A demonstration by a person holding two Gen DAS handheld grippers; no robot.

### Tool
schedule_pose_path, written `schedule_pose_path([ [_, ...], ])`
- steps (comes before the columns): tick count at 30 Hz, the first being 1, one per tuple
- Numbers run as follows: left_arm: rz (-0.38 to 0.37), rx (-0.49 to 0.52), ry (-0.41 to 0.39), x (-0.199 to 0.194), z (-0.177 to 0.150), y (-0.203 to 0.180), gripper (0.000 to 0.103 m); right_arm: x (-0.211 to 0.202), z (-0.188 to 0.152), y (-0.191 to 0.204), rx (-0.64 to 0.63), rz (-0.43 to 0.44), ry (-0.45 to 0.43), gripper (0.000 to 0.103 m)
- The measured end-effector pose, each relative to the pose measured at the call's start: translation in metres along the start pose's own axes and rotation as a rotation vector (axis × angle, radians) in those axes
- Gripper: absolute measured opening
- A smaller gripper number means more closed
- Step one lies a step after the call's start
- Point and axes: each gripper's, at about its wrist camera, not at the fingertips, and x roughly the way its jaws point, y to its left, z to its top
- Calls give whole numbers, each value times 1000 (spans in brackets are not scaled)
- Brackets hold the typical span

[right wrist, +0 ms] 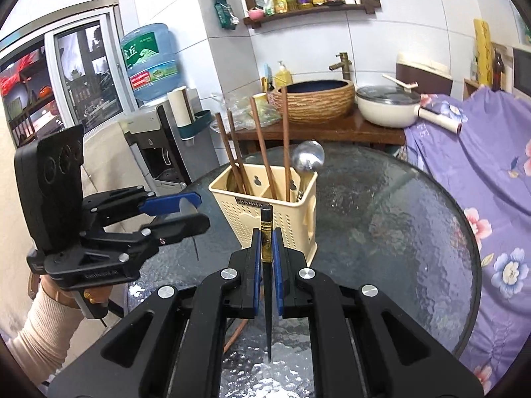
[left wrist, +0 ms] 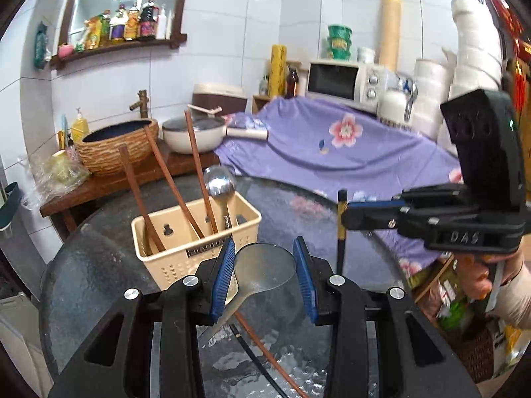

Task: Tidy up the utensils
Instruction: 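Lift the chopstick and spoon and carry both over the cream holder, then lower the gold-tipped chopstick and the spoon into the holder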

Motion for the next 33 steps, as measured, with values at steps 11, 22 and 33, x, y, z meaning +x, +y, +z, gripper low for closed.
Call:
schedule_pose_path([
  [11, -81, -259, -133, -22, 33, 33, 36, -17, 34, 19, -60, 13, -36, 7],
  [22, -77, -374, -257, -30, 68, 54, 36, -21, 91, 37, -108, 29, -47, 4],
  [33, -21, -421, -243, -27, 47, 75, 36, 81, -14, 19, -97, -16, 215, 8],
])
